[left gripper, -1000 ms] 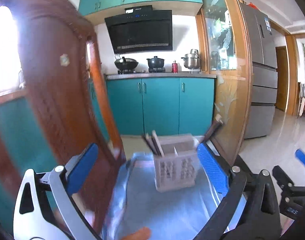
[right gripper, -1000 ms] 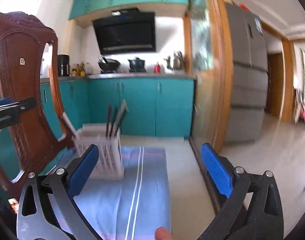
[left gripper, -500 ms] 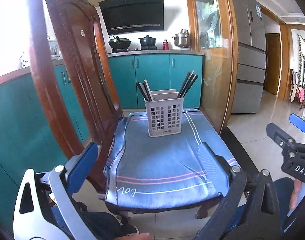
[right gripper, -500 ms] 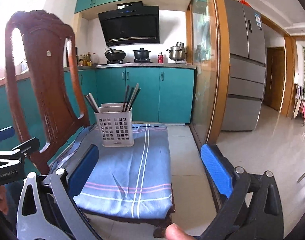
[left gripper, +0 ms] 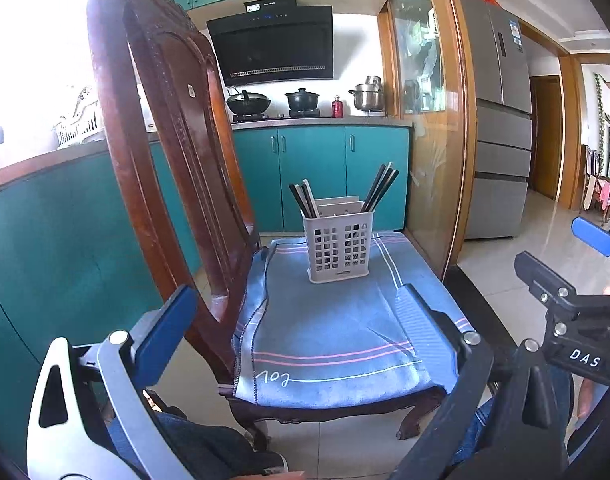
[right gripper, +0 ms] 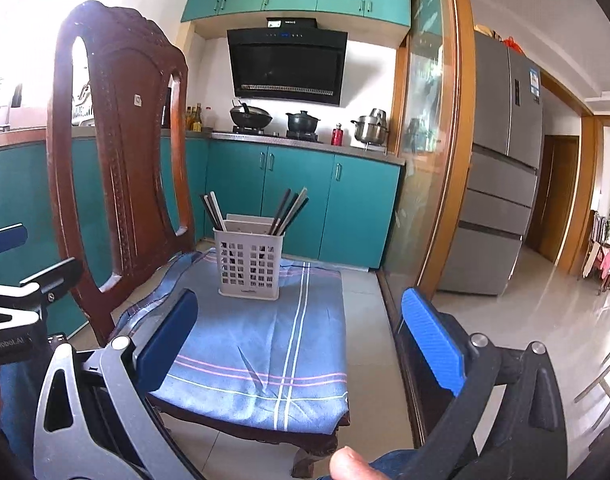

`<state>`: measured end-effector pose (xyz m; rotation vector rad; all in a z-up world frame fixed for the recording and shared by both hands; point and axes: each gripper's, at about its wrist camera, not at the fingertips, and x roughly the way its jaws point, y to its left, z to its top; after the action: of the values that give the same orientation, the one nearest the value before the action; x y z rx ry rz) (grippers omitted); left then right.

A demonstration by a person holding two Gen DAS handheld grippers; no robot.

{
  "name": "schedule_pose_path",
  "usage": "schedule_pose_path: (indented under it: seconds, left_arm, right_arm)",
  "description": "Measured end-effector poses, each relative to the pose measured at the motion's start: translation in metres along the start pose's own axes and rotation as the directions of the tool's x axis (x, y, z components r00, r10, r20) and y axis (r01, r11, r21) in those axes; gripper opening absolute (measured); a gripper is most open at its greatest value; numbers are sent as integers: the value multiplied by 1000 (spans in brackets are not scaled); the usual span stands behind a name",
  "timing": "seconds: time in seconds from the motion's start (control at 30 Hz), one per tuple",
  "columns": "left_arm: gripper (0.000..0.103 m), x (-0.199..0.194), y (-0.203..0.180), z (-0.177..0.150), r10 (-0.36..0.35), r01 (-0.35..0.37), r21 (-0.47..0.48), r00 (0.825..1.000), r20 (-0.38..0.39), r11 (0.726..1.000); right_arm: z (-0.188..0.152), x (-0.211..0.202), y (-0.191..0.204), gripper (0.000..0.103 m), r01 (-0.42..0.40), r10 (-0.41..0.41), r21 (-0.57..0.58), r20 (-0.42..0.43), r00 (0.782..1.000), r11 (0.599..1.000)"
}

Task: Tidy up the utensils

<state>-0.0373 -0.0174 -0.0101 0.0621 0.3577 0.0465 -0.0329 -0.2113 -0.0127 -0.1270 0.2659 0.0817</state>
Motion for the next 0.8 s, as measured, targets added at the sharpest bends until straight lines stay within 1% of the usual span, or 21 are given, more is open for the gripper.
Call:
schedule_pose_path:
  seconds: [0.37,0.8]
  left_arm:
    - [99,-5,2,-1,-10,10,-2,1000,2,1000]
    - [99,-9,-3,-5,-21,21,15,1000,2,1000]
  right_arm:
    - [2,-11,3,100,23,-23,7,23,999,1000]
    - [-2,-16,1,100,19,-20,21,25,999,1000]
